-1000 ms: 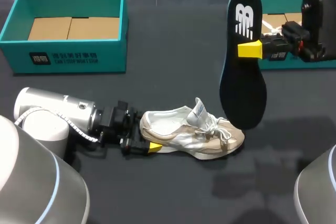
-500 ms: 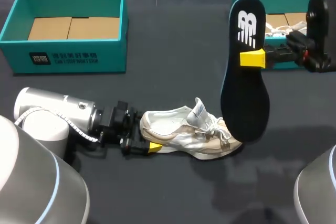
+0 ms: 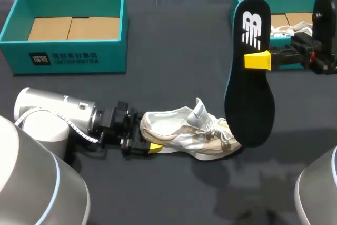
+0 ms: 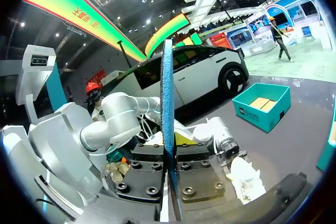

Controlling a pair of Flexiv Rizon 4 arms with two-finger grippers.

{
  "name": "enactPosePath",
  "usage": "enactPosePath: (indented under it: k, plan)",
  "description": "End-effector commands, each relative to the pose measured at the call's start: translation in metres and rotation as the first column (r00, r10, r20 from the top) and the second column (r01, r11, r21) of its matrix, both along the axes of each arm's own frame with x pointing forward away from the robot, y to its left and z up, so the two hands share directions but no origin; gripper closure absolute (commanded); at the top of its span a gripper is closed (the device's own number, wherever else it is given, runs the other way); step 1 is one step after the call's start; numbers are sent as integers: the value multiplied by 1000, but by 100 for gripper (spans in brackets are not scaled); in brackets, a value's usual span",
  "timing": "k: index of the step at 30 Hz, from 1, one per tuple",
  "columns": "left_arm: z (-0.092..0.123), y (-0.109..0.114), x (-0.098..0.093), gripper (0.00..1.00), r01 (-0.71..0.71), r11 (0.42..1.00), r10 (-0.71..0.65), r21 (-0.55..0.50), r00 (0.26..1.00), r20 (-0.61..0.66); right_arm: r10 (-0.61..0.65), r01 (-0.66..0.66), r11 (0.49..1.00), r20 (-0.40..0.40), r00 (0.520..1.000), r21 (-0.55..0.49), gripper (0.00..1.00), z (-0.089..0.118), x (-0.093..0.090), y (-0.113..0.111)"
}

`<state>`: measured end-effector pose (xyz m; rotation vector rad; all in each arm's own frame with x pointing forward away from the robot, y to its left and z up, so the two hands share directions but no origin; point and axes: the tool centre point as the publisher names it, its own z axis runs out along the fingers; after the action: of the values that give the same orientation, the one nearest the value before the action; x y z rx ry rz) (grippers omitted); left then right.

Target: Take the shoe out of the shoebox, open the shoe tongue, remove and reinsert the insole, then place the shoe into the shoebox

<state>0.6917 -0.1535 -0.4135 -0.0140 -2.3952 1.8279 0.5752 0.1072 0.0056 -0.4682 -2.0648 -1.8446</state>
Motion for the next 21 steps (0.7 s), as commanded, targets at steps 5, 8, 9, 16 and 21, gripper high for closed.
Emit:
enactPosePath:
  k: [5,8,9,16,21]
  plan:
    - [-5,-1,-1,100,-1,1000,1,0,1000,0,-92,93,995,10,996,-40,100,-5,-4,-7]
    - [-5,-1,-1,100,-1,1000,1,0,1000,0,-88,89,995,9,996,-41,100,-8,4,-6]
    - [-5,-1,-1,100,-1,1000,1,0,1000,0,-88,88,996,7,996,-35,100,-9,6,-5]
    - [-5,-1,-1,100,-1,1000,1,0,1000,0,-57,57,998,13,998,15,100,-15,13,-7]
    - [-5,-1,-1,100,-1,1000,1,0,1000,0,-47,47,998,13,999,32,100,-20,17,-10]
